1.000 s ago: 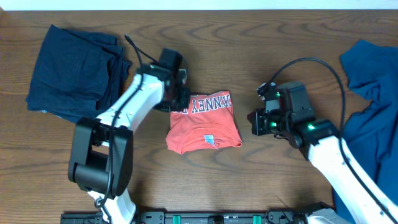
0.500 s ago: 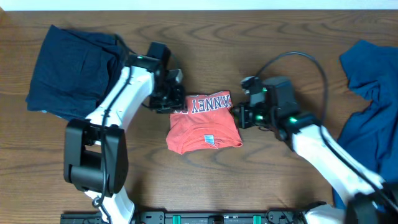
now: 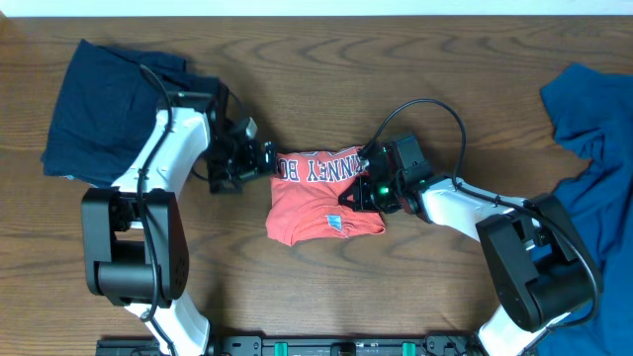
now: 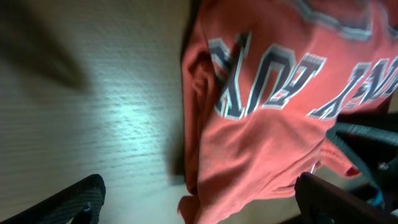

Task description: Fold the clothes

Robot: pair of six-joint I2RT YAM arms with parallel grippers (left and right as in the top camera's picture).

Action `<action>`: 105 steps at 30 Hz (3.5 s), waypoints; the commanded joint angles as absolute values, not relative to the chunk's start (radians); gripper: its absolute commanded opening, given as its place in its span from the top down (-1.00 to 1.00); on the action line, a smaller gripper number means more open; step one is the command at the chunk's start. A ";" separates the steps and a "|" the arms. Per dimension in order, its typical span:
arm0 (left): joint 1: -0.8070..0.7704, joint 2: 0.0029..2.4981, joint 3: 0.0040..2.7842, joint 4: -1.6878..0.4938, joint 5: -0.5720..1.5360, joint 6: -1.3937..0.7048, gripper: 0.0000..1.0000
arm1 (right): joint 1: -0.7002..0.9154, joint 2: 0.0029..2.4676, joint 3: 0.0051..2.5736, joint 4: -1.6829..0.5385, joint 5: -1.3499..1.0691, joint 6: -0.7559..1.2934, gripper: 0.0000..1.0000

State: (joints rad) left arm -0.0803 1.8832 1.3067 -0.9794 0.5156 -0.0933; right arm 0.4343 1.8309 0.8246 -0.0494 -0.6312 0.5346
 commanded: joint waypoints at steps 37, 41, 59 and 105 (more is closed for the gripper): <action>-0.295 2.112 0.949 -0.292 0.793 -0.495 0.74 | 0.434 1.849 0.812 -0.126 -0.490 0.612 0.98; -0.273 2.104 0.958 -0.297 0.805 -0.479 0.88 | 0.422 1.752 0.812 -0.187 -0.498 0.585 0.97; 0.066 1.625 1.371 -0.542 0.679 -0.415 0.88 | 0.387 1.129 0.812 -0.447 -0.286 0.518 0.82; 0.755 1.604 1.409 -0.648 0.541 -0.268 -0.72 | 0.387 1.152 0.812 -0.517 -0.288 0.519 0.84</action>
State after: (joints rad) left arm 0.7559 1.6043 1.4006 -0.6403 0.6037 -0.3046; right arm 0.3988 1.1511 0.8104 -0.5152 -0.2943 0.5327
